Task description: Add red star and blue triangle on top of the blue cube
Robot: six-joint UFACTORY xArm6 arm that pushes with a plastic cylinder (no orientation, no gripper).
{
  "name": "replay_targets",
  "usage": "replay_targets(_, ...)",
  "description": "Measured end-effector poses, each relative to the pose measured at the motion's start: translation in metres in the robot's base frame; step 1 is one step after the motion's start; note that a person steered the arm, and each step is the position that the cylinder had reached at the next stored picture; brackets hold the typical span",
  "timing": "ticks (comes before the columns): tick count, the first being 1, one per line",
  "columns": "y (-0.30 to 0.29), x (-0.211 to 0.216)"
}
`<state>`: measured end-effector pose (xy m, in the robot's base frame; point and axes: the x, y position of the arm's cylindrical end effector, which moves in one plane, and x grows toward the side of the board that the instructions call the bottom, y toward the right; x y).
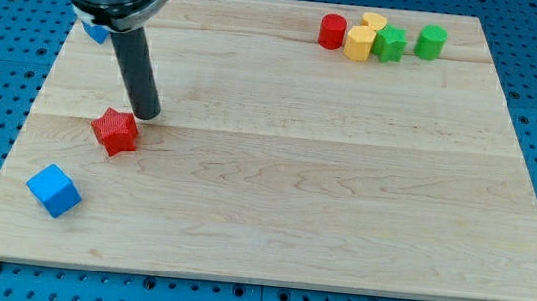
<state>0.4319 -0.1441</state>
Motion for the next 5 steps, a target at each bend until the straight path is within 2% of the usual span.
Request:
replay_targets(1, -0.027, 0.039)
replay_targets(2, -0.042, 0.053)
replay_targets(3, -0.041, -0.030)
replay_targets(4, -0.049, -0.130)
replay_targets(5, -0.096, -0.179)
